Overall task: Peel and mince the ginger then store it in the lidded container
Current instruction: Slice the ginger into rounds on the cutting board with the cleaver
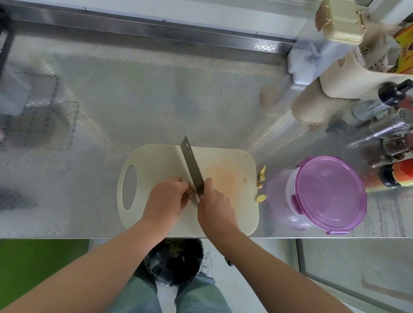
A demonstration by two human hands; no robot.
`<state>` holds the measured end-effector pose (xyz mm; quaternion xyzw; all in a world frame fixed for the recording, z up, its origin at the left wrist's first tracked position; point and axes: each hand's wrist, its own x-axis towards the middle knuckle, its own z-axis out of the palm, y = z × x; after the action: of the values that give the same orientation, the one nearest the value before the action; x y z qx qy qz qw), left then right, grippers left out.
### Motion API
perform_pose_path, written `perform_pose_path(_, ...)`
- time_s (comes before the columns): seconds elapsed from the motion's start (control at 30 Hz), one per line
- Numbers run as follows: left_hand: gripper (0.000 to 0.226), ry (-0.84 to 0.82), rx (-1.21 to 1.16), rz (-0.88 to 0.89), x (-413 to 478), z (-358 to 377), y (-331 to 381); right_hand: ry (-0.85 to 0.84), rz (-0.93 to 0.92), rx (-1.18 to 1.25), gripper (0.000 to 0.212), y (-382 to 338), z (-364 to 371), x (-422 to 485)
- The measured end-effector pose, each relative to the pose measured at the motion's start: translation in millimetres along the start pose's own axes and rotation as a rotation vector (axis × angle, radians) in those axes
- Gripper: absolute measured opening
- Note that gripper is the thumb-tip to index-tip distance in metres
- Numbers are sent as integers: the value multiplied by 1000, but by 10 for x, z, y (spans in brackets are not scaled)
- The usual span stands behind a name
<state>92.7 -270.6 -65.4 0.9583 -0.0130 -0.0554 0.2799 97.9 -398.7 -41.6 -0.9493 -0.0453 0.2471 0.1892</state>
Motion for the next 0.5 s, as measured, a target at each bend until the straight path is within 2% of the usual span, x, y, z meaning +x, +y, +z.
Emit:
perform_pose_path(0.27,8,-36,19,-39,14,-29,29,-7,-6,-9,11,-84,-55,106)
perform_pose_path(0.4,1,-46,-13,-29,3,-42,3,40,27,21,13,92,-140,140)
perform_pose_path(0.5,10,-29,-58,-22,-31,-25,-26,86,-10,75,9,179,-233,118)
